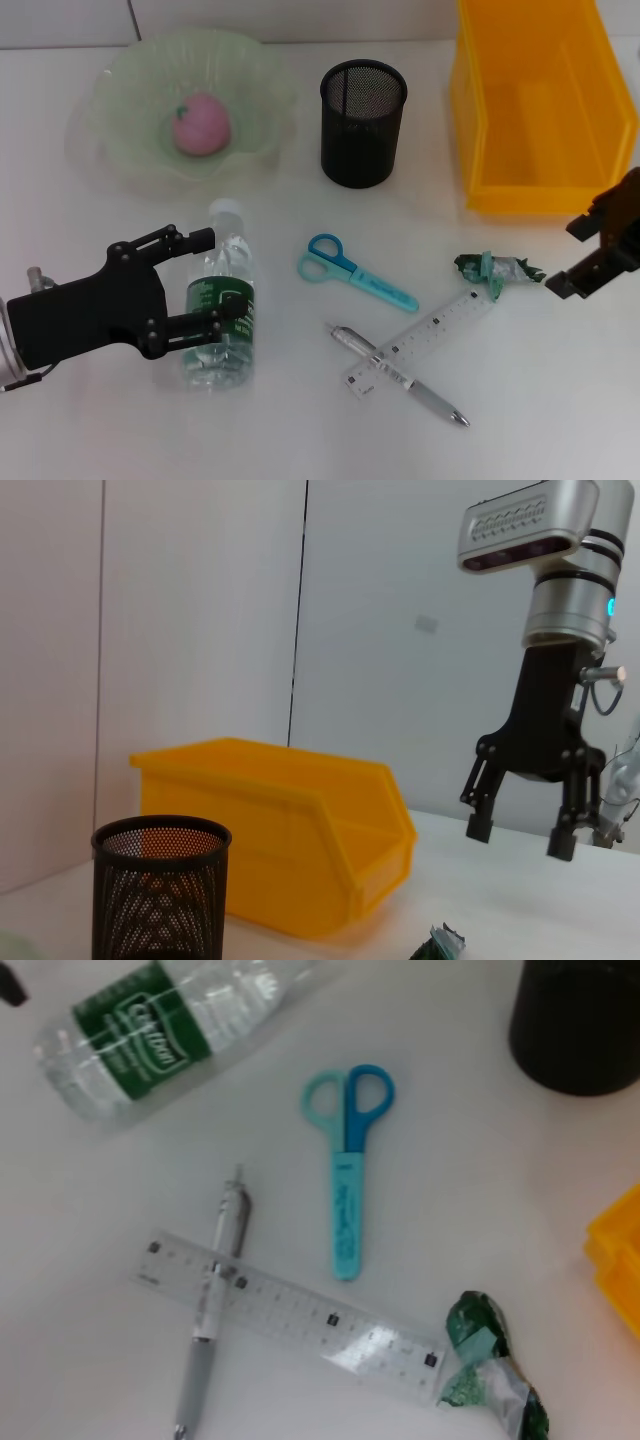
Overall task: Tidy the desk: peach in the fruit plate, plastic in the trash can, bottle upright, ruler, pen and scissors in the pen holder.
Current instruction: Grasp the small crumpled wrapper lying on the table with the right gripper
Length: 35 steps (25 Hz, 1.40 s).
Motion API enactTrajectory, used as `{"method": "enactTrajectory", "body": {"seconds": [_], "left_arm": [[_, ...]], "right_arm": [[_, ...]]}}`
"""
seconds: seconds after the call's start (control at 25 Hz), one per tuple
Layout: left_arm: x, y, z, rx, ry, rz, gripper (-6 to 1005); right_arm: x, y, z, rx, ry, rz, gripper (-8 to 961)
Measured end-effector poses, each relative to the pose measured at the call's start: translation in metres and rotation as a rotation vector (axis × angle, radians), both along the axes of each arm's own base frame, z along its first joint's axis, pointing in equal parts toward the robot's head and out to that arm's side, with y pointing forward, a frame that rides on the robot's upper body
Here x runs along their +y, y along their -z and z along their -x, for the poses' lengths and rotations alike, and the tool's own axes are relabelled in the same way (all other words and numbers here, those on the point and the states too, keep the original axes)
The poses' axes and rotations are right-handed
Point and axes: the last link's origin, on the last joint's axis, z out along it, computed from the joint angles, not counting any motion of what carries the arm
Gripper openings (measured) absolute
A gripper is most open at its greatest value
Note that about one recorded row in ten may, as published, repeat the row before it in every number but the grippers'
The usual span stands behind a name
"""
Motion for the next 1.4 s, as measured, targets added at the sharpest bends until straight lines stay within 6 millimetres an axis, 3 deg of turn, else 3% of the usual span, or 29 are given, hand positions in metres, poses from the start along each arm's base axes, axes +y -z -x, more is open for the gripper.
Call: {"method": "enactTrajectory", "body": {"seconds": [0.72, 1.4], "left_arm": [[0.005, 0.004, 0.001, 0.018, -0.005, -0.007, 846], [0.0, 0.008, 0.005, 0.015, -0.019, 0.0, 845]], "right_arm": [[0.026, 0.058, -0.016, -0.01, 0.021, -0.032, 812], [0.03, 0.084, -0.024, -0.061, 0.008, 0.0, 773]]}}
